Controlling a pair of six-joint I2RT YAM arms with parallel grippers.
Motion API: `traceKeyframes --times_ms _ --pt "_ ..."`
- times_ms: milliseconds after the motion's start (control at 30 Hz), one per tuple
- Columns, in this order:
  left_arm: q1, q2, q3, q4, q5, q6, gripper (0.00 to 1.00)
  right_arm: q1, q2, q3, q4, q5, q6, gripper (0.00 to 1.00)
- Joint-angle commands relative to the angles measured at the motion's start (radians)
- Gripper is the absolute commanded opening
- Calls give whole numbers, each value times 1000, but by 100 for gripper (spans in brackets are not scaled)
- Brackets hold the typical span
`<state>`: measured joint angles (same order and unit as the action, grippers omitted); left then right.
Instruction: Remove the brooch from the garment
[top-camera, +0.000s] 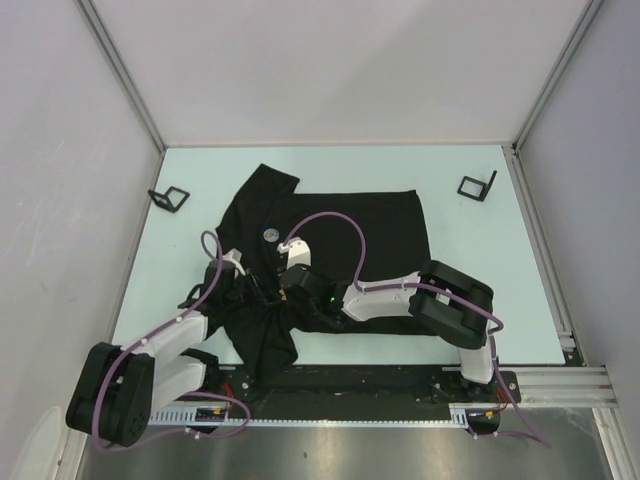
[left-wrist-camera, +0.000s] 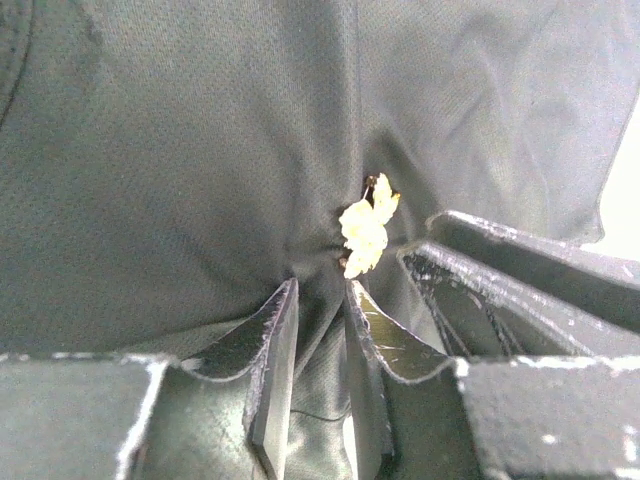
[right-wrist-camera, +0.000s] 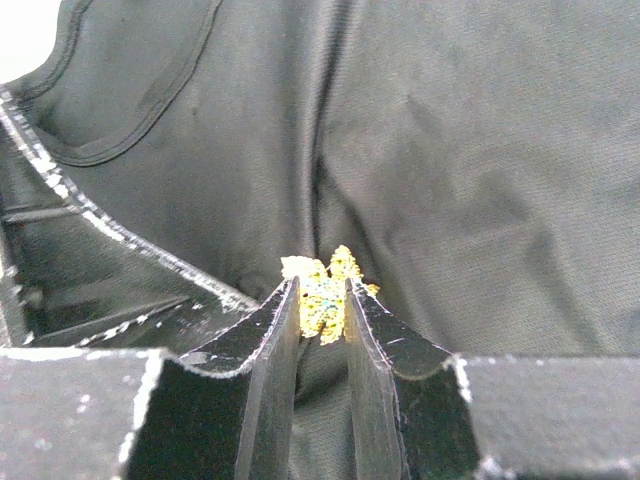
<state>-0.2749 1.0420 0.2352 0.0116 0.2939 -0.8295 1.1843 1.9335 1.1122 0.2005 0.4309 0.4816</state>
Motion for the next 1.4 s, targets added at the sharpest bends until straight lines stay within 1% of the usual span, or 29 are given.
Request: traceKeyframes --times_ms 0,33,133,233,467,600,867,1000,1200,1233,1267,1367 --pt "29 15 9 95 17 -11 32 -6 -30 -5 65 -23 18 30" --pt "31 9 -2 115 24 -14 37 -11 -28 -5 66 -26 18 31" --pt "34 13 -5 142 25 -17 40 -18 -24 -6 59 -27 31 31" --pt "37 32 -2 174 34 -25 40 -26 -39 -28 54 -15 45 31" --pt "42 157 12 261 89 -48 40 -43 -100 -92 63 19 51 31" --pt "40 191 13 316 119 -53 38 -63 -130 -133 82 26 51 30" --pt "40 220 3 356 129 -54 31 -78 -143 -172 119 19 43 30" --pt "40 245 15 364 125 -34 25 -77 -136 -172 122 16 37 30" --pt "37 266 49 340 97 -5 13 -83 -142 -184 134 12 28 30" --pt "37 265 52 337 94 -5 9 -83 -143 -187 138 11 28 30" --pt "34 254 53 329 90 -3 1 -83 -145 -190 142 9 28 30" --pt "28 208 59 286 54 6 0 -83 -148 -196 151 3 25 30"
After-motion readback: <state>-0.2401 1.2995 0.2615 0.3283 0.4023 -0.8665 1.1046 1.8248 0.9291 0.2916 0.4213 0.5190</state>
